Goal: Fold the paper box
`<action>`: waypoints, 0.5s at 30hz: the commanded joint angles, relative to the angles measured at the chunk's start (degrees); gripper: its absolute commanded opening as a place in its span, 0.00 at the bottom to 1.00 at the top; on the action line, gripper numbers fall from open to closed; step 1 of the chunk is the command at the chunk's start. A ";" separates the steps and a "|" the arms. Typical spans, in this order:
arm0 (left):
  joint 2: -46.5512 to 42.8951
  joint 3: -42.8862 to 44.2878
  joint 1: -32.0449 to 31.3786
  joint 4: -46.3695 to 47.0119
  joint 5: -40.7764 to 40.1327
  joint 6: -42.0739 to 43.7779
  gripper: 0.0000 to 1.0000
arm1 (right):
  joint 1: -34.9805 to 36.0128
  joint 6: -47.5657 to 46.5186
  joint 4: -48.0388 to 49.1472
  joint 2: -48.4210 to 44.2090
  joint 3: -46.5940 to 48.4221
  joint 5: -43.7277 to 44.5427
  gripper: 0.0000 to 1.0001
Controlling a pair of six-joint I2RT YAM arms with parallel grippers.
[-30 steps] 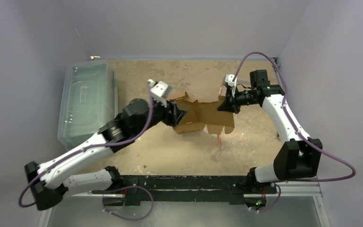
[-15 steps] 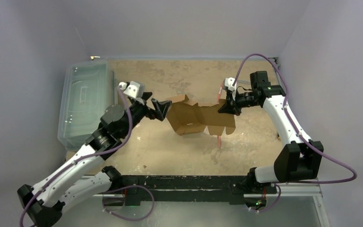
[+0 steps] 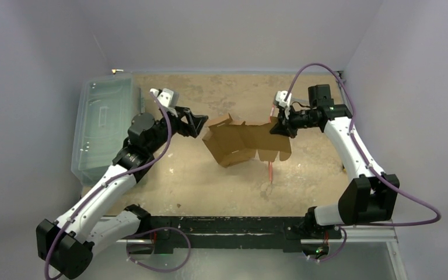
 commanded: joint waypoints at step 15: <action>-15.27 -24.68 0.72 2.81 -3.23 -26.78 0.39 | 7.07 9.84 12.40 0.95 7.11 9.41 0.00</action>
